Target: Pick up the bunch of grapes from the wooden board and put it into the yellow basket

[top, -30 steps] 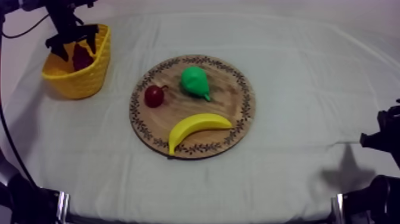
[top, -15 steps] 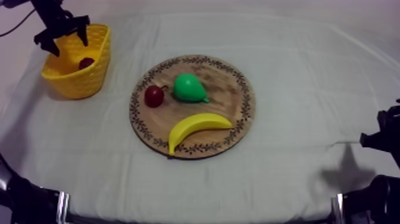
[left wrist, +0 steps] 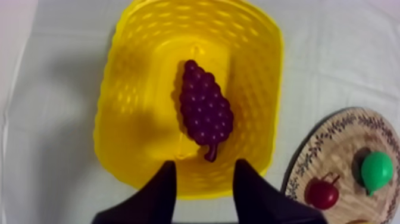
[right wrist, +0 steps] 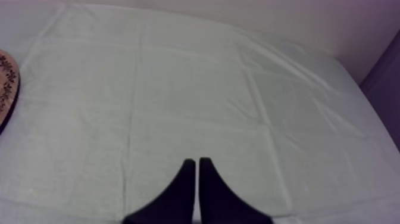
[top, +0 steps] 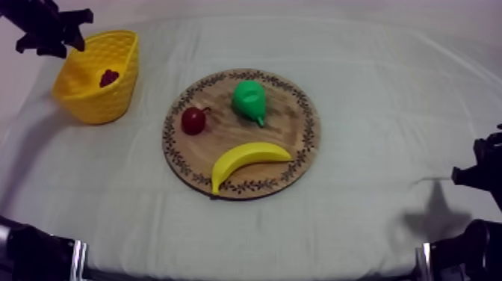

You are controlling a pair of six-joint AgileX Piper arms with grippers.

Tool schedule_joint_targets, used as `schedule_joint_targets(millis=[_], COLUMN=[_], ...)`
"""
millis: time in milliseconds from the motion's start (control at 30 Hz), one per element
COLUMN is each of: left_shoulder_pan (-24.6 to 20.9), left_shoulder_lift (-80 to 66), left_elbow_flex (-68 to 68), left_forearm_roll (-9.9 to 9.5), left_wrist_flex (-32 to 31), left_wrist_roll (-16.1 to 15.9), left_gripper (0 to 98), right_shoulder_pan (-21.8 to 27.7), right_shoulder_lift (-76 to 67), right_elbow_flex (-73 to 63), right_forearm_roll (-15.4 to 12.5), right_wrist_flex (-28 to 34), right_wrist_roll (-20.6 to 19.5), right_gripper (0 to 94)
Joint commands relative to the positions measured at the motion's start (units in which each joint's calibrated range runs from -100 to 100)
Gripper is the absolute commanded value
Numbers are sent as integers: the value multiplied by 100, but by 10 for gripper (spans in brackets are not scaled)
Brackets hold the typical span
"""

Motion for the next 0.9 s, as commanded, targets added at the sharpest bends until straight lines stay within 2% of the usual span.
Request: schedule_joint_targets(millis=[0, 167, 300, 400, 600, 767, 867], left_shoulder_pan=[38, 84, 72, 70, 82, 152, 260], left_shoulder_lift=[-928, -1972, -2748, -3351, -4619, -5690, -6252], left_elbow_flex=[812, 1781, 2542, 3163, 4351, 5102, 5445], left_forearm_roll=[-16, -15, -17, -32, -24, -39, 3], left_wrist_flex=[-490, -1208, -1797, -2280, -3111, -3281, -3306], left_wrist_roll=[-136, -313, -247, -254, -443, -620, -861], left_gripper=[312, 262, 102, 36, 5, 2, 1], right_shoulder_pan=[0, 0, 0, 0, 0, 0, 0], right_shoulder_lift=[-2, -2, -2, -2, -2, -2, -2], right_elbow_flex=[-5, -5, -5, -5, -5, -5, -5], right_forearm_roll=[-1, -1, -1, -1, -1, -1, -1], right_wrist_flex=[-3, -3, -3, -3, -3, -3, -3], right_wrist_roll=[0, 0, 0, 0, 0, 0, -3], right_gripper=[3, 3, 3, 3, 3, 3, 3])
